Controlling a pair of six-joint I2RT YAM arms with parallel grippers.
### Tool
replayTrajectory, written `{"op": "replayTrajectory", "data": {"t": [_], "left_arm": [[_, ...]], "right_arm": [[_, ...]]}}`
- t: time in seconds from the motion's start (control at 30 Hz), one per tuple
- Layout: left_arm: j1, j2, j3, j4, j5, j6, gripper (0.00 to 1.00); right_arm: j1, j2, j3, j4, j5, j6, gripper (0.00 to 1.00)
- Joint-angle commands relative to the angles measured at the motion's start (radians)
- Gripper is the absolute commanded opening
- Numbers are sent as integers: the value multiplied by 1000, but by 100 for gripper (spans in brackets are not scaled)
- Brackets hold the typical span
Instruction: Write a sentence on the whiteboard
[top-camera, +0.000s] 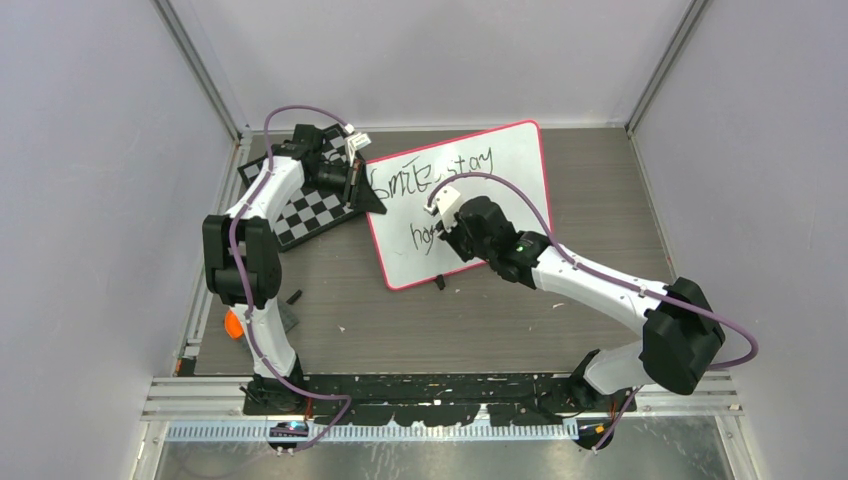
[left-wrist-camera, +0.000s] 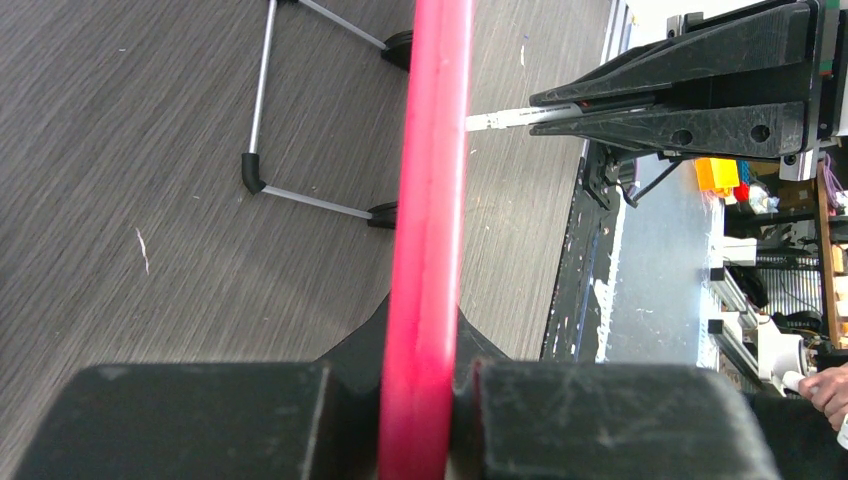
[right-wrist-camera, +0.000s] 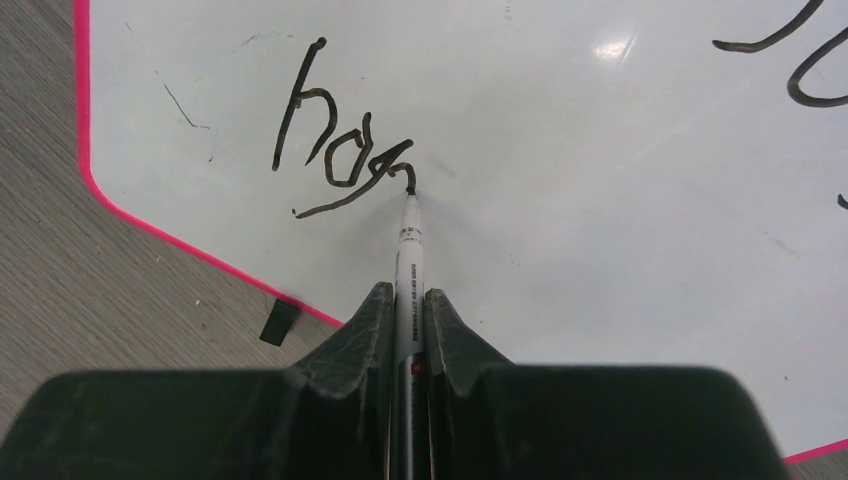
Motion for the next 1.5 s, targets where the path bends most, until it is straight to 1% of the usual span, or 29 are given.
{"op": "replayTrajectory", "data": {"t": [0.0,0.53,0.67,0.97,1.2,1.47], "left_arm": [[2,2,15,-19,-64,0,0],[0,3,16,-15,-67,-7,0],[1,1,16,-16,-67,-5,0],[2,8,21,-18,-64,-2,0],[0,15,26,-8,-61,-15,0],[0,14,32,-18,-65,-11,0]], "right_arm": [[-9,-26,8,-11,-4,18,0],[-8,32,55,18,-117,10,0],[-8,18,50,26,-118,5,0],[-34,-101,-15,2,-79,2,0],[-45,-78,2,-19,-54,10,0],[-45,-36,23,-11,-99,9,0]]}}
